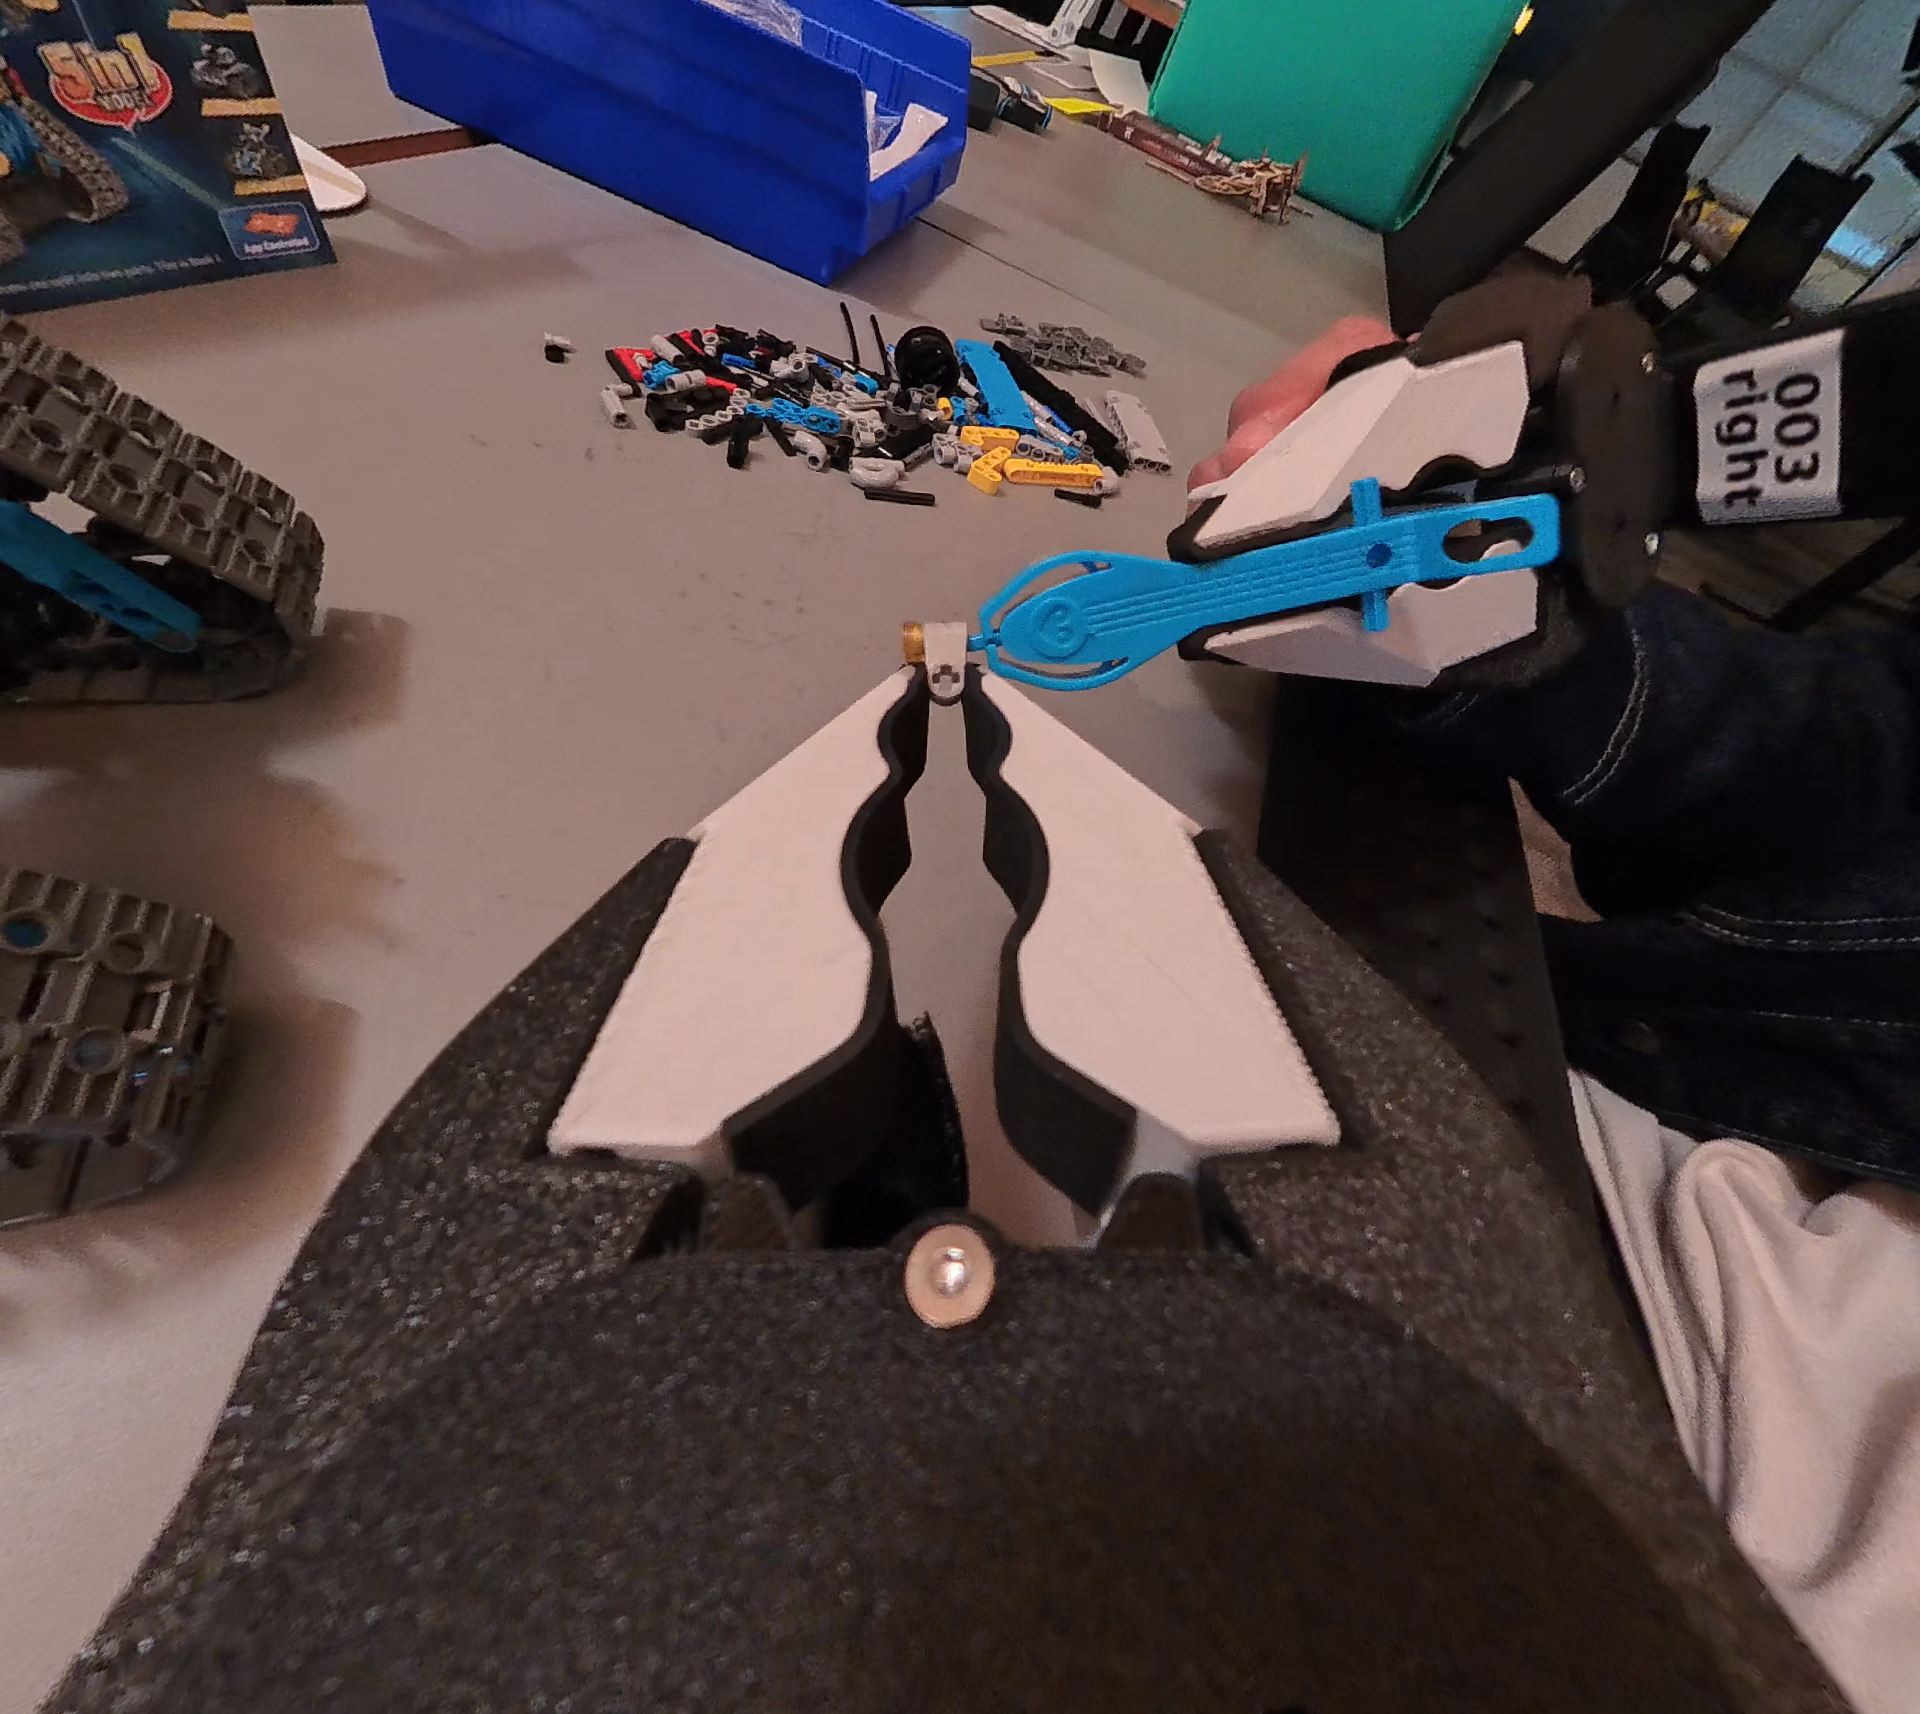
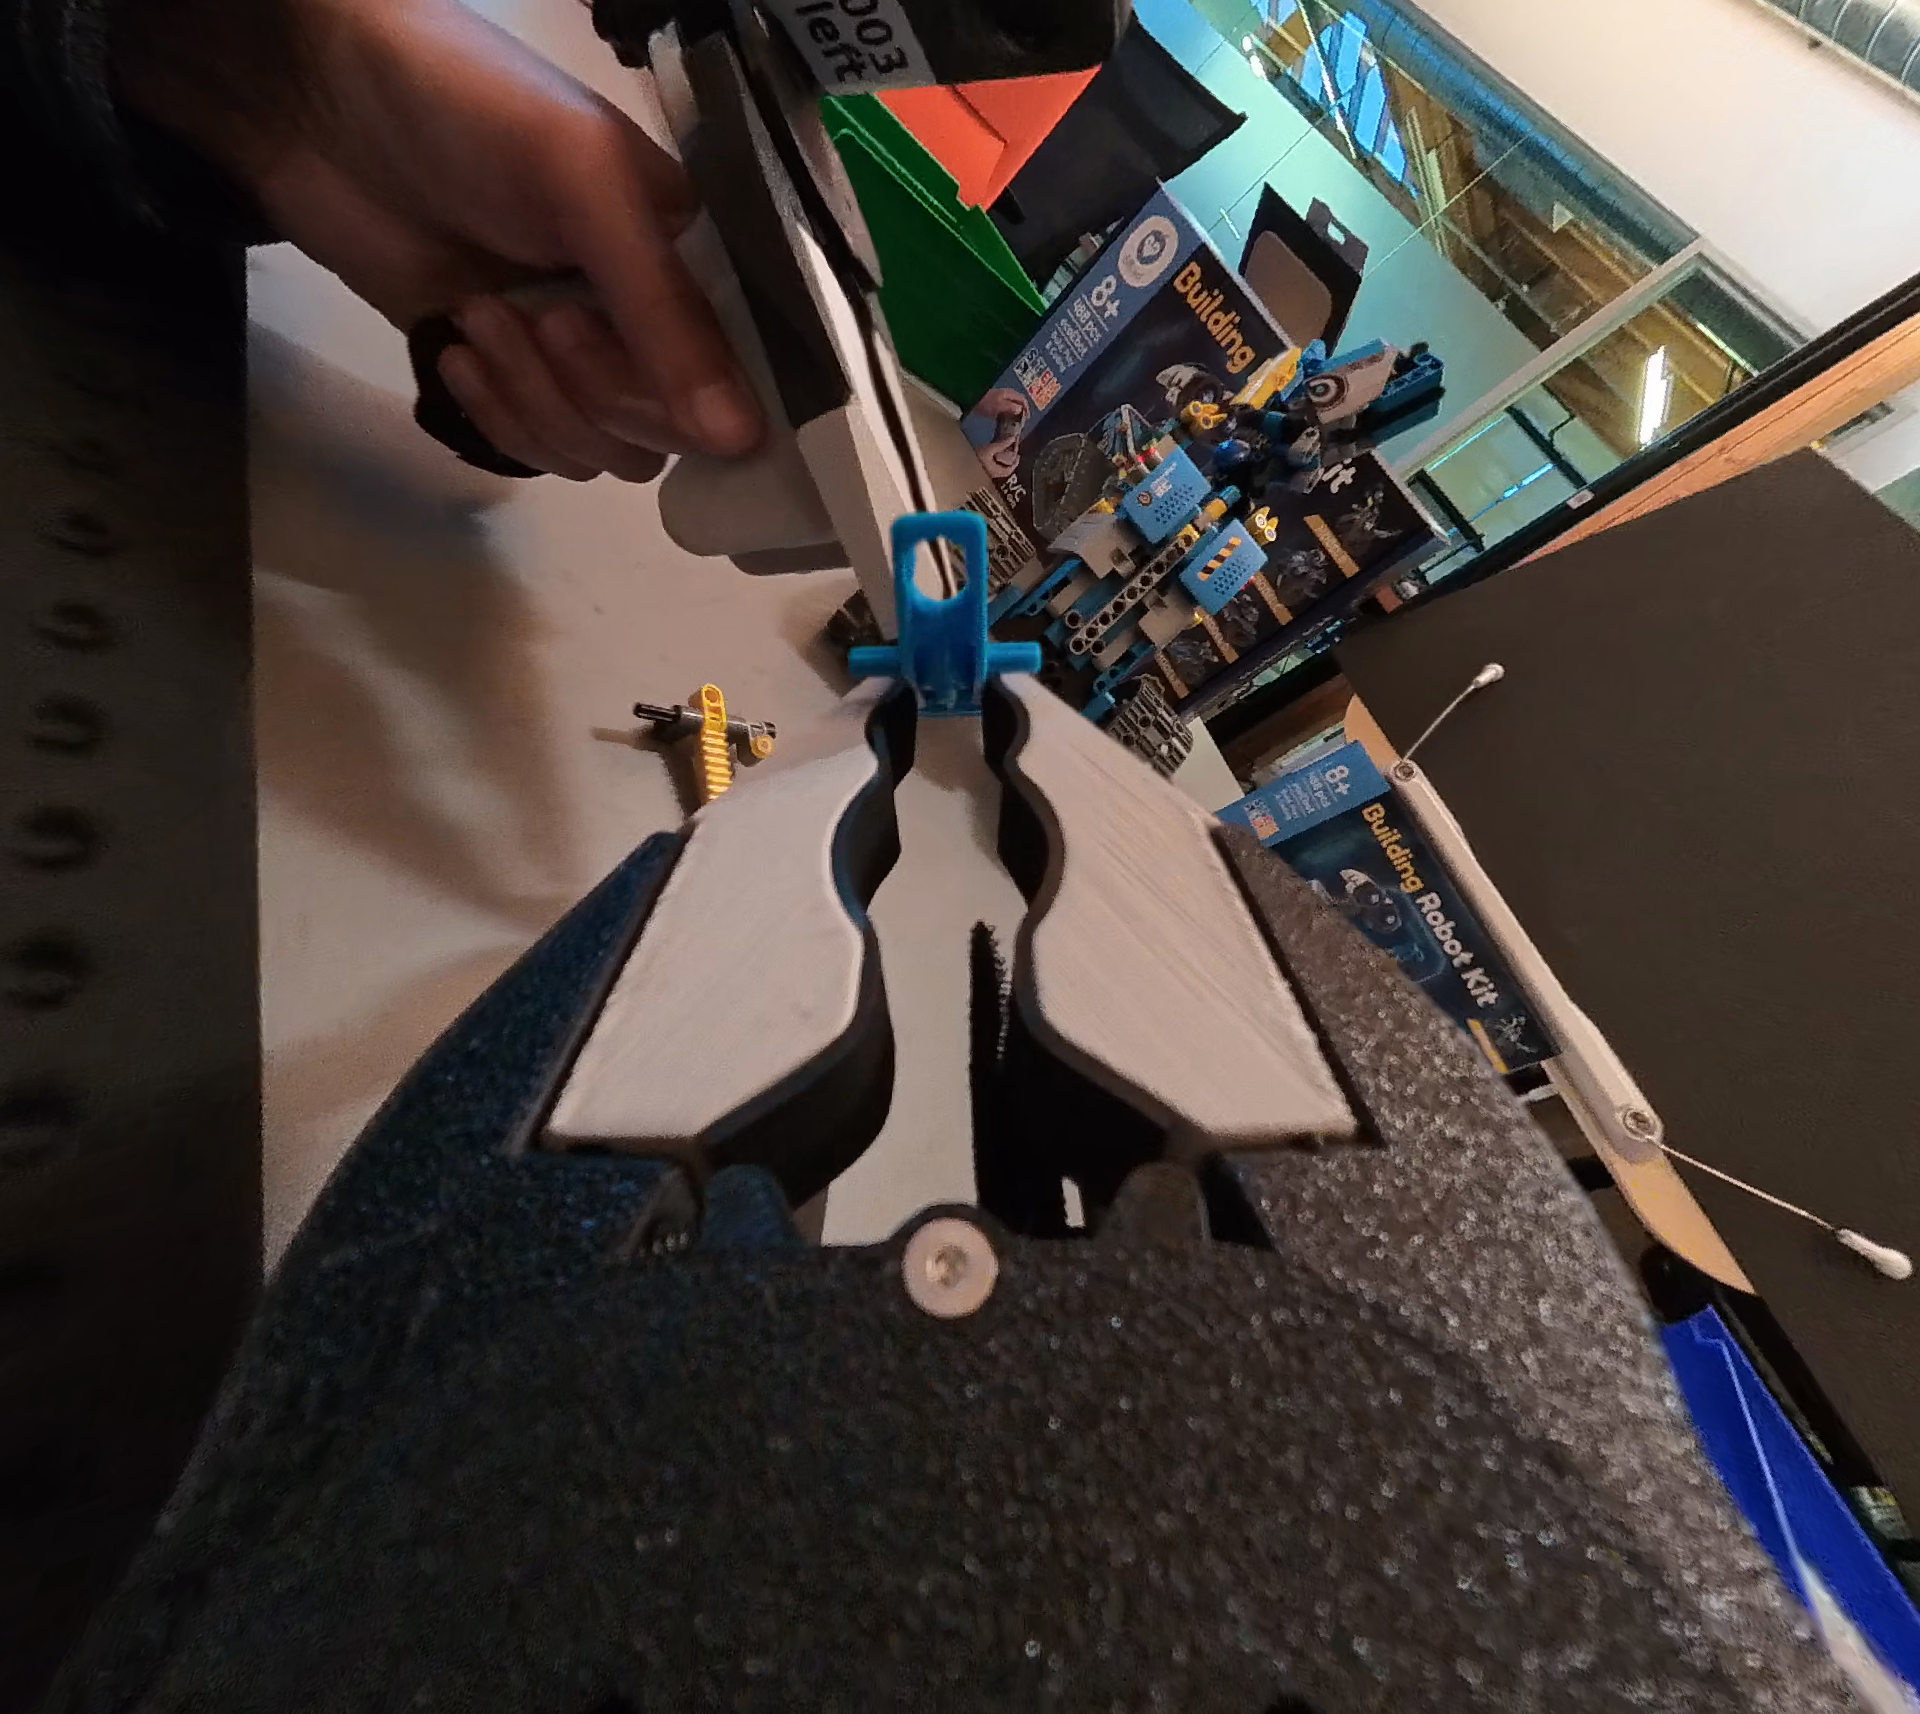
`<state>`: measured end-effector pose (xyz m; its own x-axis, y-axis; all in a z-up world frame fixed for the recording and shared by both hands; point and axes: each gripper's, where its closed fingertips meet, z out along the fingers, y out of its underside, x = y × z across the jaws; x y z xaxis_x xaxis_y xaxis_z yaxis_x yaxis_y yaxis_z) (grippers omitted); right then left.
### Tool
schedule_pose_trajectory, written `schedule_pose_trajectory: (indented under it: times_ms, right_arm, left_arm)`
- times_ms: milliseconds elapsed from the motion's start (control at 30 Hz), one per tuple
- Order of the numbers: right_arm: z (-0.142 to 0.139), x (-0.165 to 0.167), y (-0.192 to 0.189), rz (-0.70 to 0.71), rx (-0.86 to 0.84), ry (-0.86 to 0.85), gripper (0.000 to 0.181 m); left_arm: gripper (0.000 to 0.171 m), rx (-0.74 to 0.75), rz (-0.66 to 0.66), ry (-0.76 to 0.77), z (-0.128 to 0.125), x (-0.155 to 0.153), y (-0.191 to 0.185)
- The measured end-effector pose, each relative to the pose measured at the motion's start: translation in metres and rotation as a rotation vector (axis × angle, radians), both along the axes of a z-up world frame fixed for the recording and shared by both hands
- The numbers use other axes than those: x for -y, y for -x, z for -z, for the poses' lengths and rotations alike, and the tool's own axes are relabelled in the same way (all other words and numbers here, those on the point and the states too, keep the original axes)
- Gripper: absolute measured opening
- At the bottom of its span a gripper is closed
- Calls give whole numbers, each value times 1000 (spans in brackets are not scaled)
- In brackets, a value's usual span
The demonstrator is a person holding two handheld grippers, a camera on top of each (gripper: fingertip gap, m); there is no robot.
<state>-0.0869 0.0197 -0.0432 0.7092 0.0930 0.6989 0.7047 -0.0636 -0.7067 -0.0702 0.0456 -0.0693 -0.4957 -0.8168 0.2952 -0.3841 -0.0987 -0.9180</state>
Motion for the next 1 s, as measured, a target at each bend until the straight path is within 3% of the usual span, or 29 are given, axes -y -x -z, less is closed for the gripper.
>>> schedule_pose_trajectory:
  times_ms: [333, 533, 667, 767, 1000]
  right_arm:
    - [-2, 1, -2, 0, -23, -15, 11]
    - [21, -2, -11, 6, -176, 141, 10]
    - [38, 2, 8, -116, -294, 268, 10]
    - [57, 6, 15, -167, -335, 389, 10]
    - [61, 12, 33, -272, -439, 463, 10]
  left_arm:
    - [5, -82, 40, 222, -2, -2, 1]
    - [5, 1, -46, 43, -3, -11, -2]
    - [6, 170, 64, -174, -15, 19, 12]
    - [6, 181, 154, -299, -2, 39, 20]
    - [6, 167, 237, -321, 6, 53, 27]
